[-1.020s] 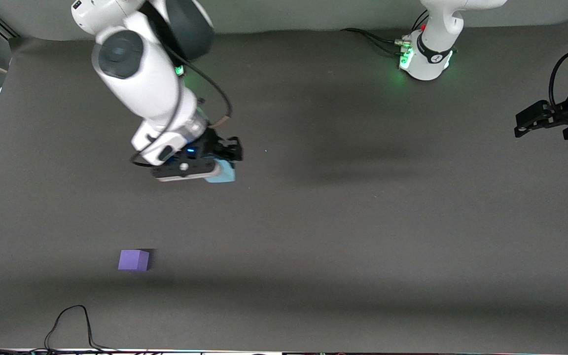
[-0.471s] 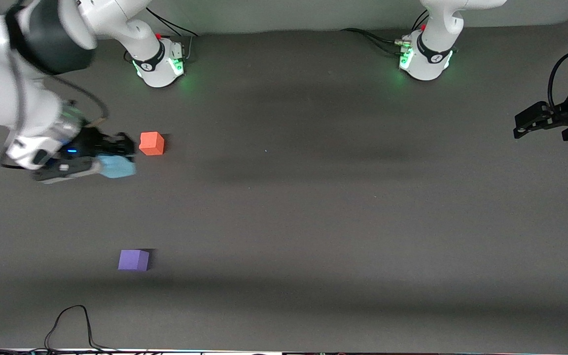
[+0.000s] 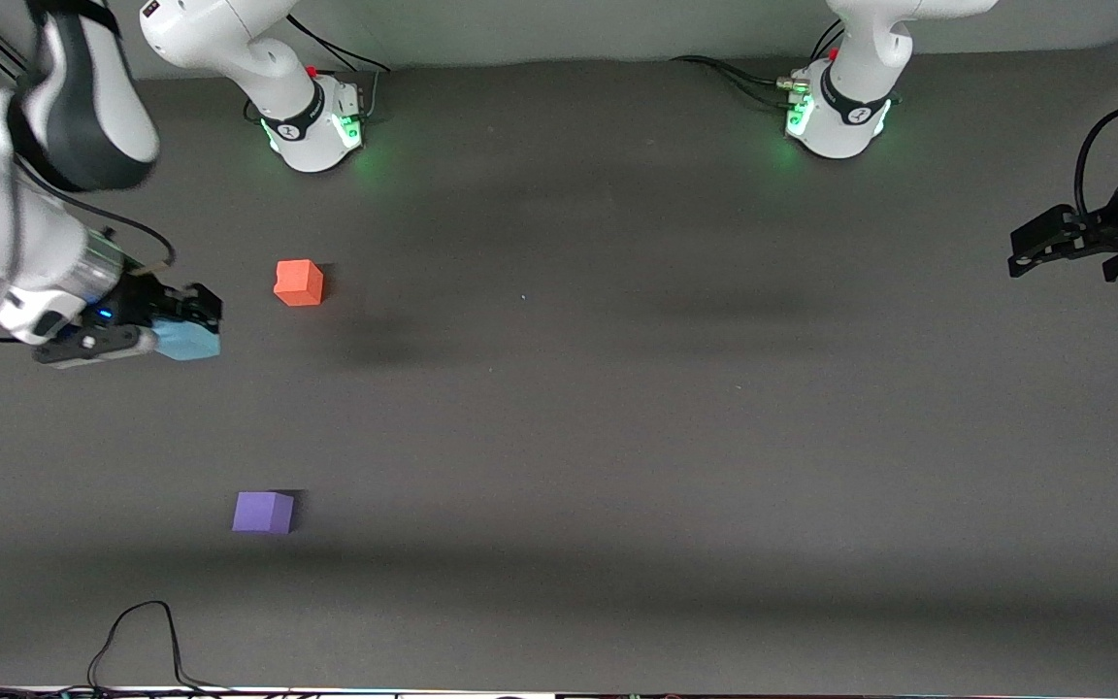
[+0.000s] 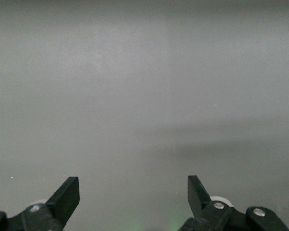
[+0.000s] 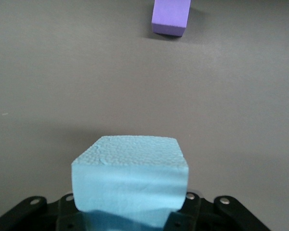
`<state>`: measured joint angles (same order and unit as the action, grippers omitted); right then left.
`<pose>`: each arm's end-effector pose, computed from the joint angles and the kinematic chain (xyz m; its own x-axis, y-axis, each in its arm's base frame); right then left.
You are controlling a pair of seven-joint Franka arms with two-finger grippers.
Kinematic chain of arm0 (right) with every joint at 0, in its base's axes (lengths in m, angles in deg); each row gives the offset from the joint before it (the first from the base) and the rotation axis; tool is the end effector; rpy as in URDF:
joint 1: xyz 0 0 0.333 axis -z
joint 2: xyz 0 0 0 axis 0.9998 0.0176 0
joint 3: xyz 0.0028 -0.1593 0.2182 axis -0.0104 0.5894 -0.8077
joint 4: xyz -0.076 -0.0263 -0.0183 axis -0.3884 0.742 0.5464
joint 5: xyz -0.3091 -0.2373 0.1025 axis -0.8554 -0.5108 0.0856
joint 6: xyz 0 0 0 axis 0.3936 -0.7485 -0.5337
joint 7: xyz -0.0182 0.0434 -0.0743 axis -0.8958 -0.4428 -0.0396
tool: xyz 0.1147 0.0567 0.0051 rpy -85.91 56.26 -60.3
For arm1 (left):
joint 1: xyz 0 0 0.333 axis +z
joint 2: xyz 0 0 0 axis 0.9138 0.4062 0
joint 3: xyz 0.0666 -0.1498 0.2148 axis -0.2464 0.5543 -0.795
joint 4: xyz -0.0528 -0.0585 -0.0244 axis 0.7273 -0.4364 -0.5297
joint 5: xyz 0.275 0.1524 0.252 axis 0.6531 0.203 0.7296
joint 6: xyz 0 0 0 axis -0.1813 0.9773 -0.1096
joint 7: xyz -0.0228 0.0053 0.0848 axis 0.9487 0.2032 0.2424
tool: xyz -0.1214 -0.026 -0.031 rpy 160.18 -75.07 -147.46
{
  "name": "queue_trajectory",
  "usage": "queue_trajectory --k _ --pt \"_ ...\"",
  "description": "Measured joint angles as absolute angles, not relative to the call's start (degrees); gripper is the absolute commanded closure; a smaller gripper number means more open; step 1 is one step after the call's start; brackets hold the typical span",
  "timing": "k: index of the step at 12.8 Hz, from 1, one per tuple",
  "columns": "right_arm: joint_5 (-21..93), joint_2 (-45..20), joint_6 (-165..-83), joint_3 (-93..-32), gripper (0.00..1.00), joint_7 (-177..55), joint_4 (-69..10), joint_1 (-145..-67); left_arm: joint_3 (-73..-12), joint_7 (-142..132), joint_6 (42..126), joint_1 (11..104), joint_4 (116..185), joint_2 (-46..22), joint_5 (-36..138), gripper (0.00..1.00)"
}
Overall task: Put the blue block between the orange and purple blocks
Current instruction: 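Carry the blue cube toward the orange cube with the right gripper, then lower the blue cube between the orange and purple cubes, open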
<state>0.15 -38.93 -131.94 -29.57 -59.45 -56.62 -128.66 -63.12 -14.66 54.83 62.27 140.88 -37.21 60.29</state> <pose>0.5354 0.0135 0.3313 0.9920 0.1262 0.0085 0.1264 -0.9910 -0.0448 0.5608 -0.0137 0.5550 0.9963 -0.0781 -0.0353 -0.0782 -0.9969 -0.0036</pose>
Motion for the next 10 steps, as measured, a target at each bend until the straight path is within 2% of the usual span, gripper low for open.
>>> queue_trajectory --k 3,7,10 --pt "2.56 -30.71 -142.38 -29.62 0.71 -57.64 -60.16 -129.31 -63.01 -14.66 54.83 62.27 141.16 -37.20 60.29 0.00" --pt "17.42 -19.35 -150.84 -29.64 0.71 -44.09 -60.06 -129.49 -62.96 -14.67 54.87 62.28 141.18 -37.21 60.27 0.00" --pt "26.42 -13.20 -155.67 -29.61 0.71 -35.40 -59.96 -129.47 -62.94 -14.67 54.86 62.28 141.20 -37.21 60.26 0.00"
